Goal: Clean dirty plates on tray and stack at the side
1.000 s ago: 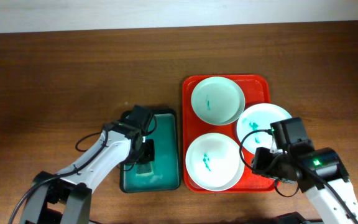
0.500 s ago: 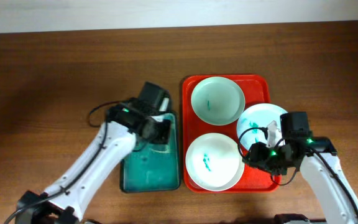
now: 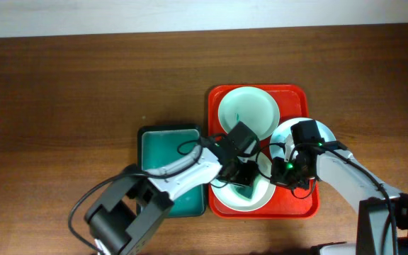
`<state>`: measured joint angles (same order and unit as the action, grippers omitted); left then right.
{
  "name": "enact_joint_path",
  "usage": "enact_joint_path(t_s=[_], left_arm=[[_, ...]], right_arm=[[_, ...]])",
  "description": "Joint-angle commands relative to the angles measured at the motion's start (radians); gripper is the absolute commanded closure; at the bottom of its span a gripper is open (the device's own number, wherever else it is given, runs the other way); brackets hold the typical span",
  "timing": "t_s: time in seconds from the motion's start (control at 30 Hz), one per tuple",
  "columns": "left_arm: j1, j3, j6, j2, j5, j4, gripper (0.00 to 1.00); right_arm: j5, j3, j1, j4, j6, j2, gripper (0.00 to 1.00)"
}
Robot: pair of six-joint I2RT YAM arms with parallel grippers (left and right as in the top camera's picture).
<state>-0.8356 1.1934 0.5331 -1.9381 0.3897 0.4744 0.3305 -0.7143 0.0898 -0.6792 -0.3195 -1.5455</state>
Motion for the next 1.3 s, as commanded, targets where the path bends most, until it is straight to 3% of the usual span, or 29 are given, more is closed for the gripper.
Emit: enact_joint_path(t_s=[0.0, 0.1, 0.17, 0.2, 0.27, 0.33, 0.37, 0.43, 0.57, 0.6, 0.7, 0.73, 0.77, 0.87, 0.93, 1.0, 1.07, 1.1, 1.13, 1.2, 1.27], left_arm=[[-0.002, 0.014, 0.017, -0.057, -0.080, -0.008, 1.00], [0.083, 0.075, 0.028, -0.056, -0.469, 0.189, 1.00], [0.114, 0.090, 0.002, -0.056, -0.589, 0.272, 1.00], [0.114, 0.090, -0.008, -0.056, -0.579, 0.269, 1.00], [0.093, 0.090, -0.011, -0.059, -0.410, 0.219, 1.00], [0.054, 0.089, -0.010, -0.068, -0.033, 0.031, 1.00], [0.029, 0.089, -0.009, -0.084, 0.072, -0.054, 1.00], [-0.001, 0.089, 0.001, -0.117, 0.134, -0.093, 1.00], [-0.020, 0.090, -0.026, -0.137, 0.220, -0.006, 1.00], [-0.008, 0.090, -0.026, -0.136, 0.175, 0.034, 1.00], [0.045, 0.092, -0.026, -0.103, -0.156, 0.162, 1.00], [0.047, 0.093, -0.025, -0.084, -0.277, 0.191, 1.00], [0.047, 0.092, -0.021, -0.038, -0.500, 0.243, 1.00], [0.047, 0.092, -0.022, -0.021, -0.707, 0.277, 1.00], [0.047, 0.112, -0.021, -0.021, -0.716, 0.316, 1.00], [0.051, 0.194, -0.022, 0.042, -0.409, 0.367, 1.00], [0.097, 0.204, -0.032, 0.188, -0.274, 0.398, 1.00], [0.129, 0.204, -0.051, 0.249, -0.296, 0.441, 1.00], [0.193, 0.204, -0.063, 0.328, -0.409, 0.542, 1.00], [0.262, 0.185, -0.064, 0.341, -0.526, 0.628, 1.00], [0.322, 0.035, -0.063, 0.337, -0.534, 0.559, 1.00]], right_arm=[[-0.077, 0.008, 0.002, -0.002, -0.030, -0.027, 0.96], [-0.077, 0.007, 0.002, -0.005, -0.030, -0.027, 0.96], [-0.078, 0.008, 0.002, -0.005, -0.030, -0.027, 0.96], [-0.078, 0.008, 0.002, -0.004, -0.030, -0.027, 0.96], [-0.078, 0.008, 0.002, -0.005, -0.029, -0.027, 0.96], [-0.078, 0.007, 0.002, -0.005, -0.029, -0.027, 0.96], [-0.078, 0.007, 0.002, -0.005, -0.029, -0.027, 0.96], [-0.078, 0.007, 0.002, -0.005, -0.029, -0.027, 0.96], [-0.077, 0.008, 0.002, -0.004, -0.029, -0.027, 0.96], [-0.077, 0.007, 0.002, -0.004, -0.029, -0.027, 0.96], [-0.078, 0.007, 0.002, -0.003, -0.029, -0.027, 0.96], [-0.078, 0.007, 0.002, -0.003, -0.029, -0.027, 0.96], [-0.078, 0.008, 0.002, -0.003, -0.029, -0.027, 0.96], [-0.077, 0.007, 0.002, -0.005, -0.029, -0.027, 0.96], [-0.077, 0.007, 0.002, -0.005, -0.029, -0.027, 0.96], [-0.077, 0.007, 0.002, -0.007, -0.029, -0.027, 0.96], [-0.077, 0.007, 0.002, -0.013, -0.029, -0.027, 0.96], [-0.077, 0.008, 0.002, -0.012, -0.028, -0.027, 0.96], [-0.077, 0.007, 0.002, -0.012, -0.026, -0.027, 0.96], [-0.077, 0.007, 0.002, -0.013, -0.026, -0.027, 0.96], [-0.076, 0.008, 0.002, -0.022, -0.026, -0.027, 0.96]])
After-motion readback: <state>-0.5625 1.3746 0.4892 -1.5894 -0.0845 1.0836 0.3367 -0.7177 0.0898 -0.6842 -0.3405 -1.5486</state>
